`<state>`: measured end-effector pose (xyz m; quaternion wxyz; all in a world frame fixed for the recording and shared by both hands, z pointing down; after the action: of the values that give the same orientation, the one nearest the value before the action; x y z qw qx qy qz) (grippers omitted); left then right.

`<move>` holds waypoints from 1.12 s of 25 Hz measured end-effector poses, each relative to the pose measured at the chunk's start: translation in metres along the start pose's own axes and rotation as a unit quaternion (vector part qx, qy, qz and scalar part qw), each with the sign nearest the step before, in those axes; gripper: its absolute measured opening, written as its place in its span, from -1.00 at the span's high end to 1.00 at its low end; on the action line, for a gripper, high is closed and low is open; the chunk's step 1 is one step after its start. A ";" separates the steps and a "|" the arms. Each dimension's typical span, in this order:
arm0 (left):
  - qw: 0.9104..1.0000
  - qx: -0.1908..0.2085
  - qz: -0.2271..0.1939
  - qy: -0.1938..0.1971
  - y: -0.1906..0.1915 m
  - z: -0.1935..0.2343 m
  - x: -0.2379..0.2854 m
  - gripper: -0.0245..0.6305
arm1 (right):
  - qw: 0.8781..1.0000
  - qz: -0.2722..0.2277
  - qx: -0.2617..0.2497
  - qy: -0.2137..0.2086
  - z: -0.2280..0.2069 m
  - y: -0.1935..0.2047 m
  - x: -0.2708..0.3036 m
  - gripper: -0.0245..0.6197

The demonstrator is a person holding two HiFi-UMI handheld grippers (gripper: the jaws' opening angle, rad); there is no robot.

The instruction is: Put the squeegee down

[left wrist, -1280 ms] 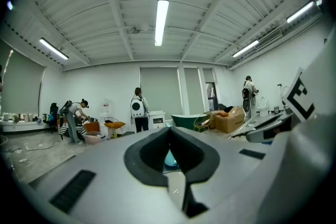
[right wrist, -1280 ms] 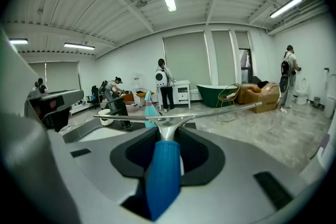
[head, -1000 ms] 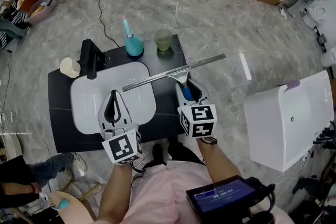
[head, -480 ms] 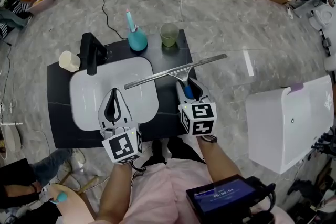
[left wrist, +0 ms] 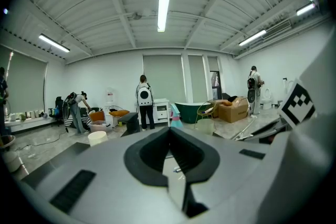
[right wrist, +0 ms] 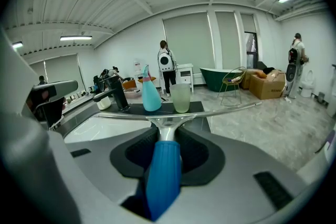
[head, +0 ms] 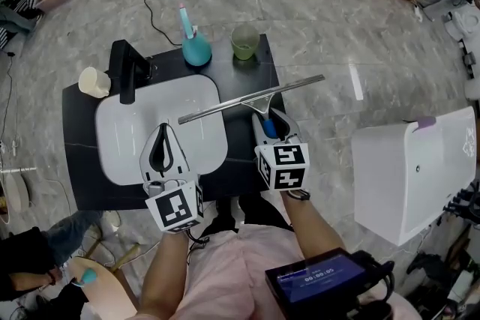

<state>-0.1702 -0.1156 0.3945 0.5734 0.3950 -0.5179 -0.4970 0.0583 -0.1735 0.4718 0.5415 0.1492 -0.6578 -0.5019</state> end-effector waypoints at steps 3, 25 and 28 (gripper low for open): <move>1.000 -0.001 0.006 -0.001 0.004 0.001 0.003 0.90 | 1.000 0.008 0.001 0.000 -0.001 0.004 0.004 0.54; 1.000 -0.004 0.029 -0.007 0.020 0.010 0.024 0.90 | 0.999 0.051 0.000 -0.009 0.001 0.023 0.031 0.54; 0.999 -0.004 0.031 -0.007 0.021 0.011 0.026 0.90 | 0.998 0.055 0.001 -0.009 0.001 0.025 0.034 0.54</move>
<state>-0.1789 -0.1358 0.4217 0.5861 0.3732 -0.5319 -0.4840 0.0536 -0.1865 0.5117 0.5618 0.1093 -0.6705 -0.4721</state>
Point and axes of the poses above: the fingertips, and each gripper's own axes: x forward along the fingers, z to its left, y out of its underside, the point moved 6 cm from there along -x, backward along the fingers, and after that the axes turned 15 degrees about -x, right-handed, at the moved point
